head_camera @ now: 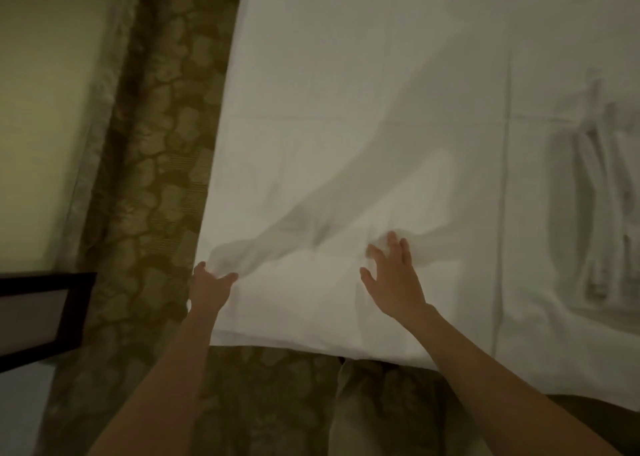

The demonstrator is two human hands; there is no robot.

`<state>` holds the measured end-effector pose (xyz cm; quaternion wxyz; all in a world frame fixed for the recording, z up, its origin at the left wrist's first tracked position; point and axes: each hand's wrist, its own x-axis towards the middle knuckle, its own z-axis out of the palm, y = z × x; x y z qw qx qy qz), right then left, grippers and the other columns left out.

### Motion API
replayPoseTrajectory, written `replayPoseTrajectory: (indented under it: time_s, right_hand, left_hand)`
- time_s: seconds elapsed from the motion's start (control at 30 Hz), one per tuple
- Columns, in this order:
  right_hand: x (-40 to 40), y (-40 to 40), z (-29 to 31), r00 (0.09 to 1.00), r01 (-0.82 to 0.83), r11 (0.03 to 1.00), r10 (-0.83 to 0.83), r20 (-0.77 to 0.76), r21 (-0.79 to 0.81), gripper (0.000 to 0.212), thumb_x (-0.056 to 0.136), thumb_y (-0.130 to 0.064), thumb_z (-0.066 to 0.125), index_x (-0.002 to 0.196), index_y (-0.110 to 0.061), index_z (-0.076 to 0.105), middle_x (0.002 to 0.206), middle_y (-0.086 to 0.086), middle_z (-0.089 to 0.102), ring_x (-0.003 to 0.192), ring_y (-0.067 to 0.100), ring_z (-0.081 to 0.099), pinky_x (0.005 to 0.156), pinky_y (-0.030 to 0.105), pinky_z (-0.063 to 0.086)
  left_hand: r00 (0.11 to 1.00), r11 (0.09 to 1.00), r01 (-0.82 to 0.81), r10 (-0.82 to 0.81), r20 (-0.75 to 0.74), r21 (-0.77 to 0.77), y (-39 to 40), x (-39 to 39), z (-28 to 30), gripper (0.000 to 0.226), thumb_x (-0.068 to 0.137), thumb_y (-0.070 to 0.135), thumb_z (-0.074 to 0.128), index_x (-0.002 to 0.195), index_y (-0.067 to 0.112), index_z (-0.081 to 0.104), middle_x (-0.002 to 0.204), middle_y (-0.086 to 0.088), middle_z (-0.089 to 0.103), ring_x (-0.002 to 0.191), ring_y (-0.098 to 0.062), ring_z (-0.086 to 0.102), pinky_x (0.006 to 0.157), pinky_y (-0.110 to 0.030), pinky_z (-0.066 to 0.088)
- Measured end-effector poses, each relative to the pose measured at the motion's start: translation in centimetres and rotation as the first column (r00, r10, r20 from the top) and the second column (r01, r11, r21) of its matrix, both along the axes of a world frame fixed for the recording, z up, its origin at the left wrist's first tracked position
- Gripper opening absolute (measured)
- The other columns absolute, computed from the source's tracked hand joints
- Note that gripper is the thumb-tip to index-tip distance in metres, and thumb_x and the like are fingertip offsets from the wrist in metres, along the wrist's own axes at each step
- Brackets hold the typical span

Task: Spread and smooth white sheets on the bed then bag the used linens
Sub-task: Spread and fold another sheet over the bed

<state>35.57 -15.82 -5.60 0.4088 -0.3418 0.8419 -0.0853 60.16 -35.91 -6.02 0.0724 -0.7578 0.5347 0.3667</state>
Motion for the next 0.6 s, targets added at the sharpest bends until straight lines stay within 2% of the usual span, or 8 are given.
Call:
replayPoseTrajectory:
  time_s: [0.2, 0.3, 0.37, 0.5, 0.6]
  right_hand:
    - [2.1, -1.7, -0.1, 0.995, 0.062, 0.997, -0.058, -0.079, 0.039, 0.057, 0.099, -0.041, 0.045, 0.147, -0.015, 0.03, 0.161, 0.012, -0.009, 0.148, 0.033, -0.011, 0.115, 0.048, 0.027]
    - [1.8, -1.7, 0.0, 0.994, 0.085, 0.996, -0.083, -0.064, 0.027, 0.053, 0.098, -0.039, 0.046, 0.145, -0.017, 0.034, 0.162, 0.009, -0.007, 0.148, 0.03, -0.01, 0.113, 0.046, 0.031]
    - [1.8, -1.7, 0.2, 0.994, 0.104, 0.994, -0.102, -0.043, 0.026, 0.051, 0.098, -0.039, 0.047, 0.143, -0.017, 0.036, 0.162, 0.008, -0.007, 0.148, 0.029, -0.011, 0.114, 0.046, 0.03]
    - [1.9, -2.6, 1.2, 0.982, 0.177, 0.984, -0.178, 0.066, 0.008, 0.054, 0.098, -0.042, 0.046, 0.145, -0.02, 0.033, 0.162, 0.007, -0.006, 0.148, 0.026, -0.01, 0.117, 0.048, 0.021]
    - [1.8, -3.8, 2.5, 0.974, 0.177, 0.983, -0.17, 0.147, -0.04, 0.057, 0.098, -0.044, 0.047, 0.147, -0.019, 0.033, 0.161, 0.006, 0.01, 0.148, 0.024, 0.007, 0.117, 0.043, 0.02]
  left_hand:
    - [0.994, 0.992, -0.074, 0.082, -0.076, 0.101, -2.9, 2.0, -1.5, 0.092, 0.077, 0.033, 0.08, 0.148, 0.007, 0.03, 0.15, -0.016, 0.036, 0.134, -0.036, 0.038, 0.11, -0.05, 0.033]
    - [0.999, 0.995, 0.035, -0.038, 0.032, 0.09, -3.6, 2.5, -1.4, 0.089, 0.078, 0.038, 0.078, 0.147, 0.004, 0.033, 0.148, -0.018, 0.039, 0.133, -0.038, 0.039, 0.11, -0.05, 0.034]
    - [0.991, 0.994, 0.086, -0.093, 0.098, 0.07, -3.6, 2.6, -0.9, 0.076, 0.081, 0.039, 0.075, 0.14, 0.005, 0.042, 0.141, -0.018, 0.048, 0.127, -0.038, 0.045, 0.107, -0.051, 0.037]
    - [0.972, 0.976, 0.212, -0.216, 0.088, 0.053, -2.9, 1.3, 0.9, 0.04, 0.091, 0.027, 0.065, 0.122, 0.003, 0.057, 0.121, -0.015, 0.06, 0.112, -0.034, 0.054, 0.096, -0.041, 0.042]
    - [0.94, 0.939, 0.342, -0.342, 0.004, 0.029, -1.8, -0.6, 2.6, 0.025, 0.094, 0.018, 0.058, 0.112, 0.0, 0.061, 0.106, -0.014, 0.063, 0.097, -0.03, 0.057, 0.082, -0.034, 0.041]
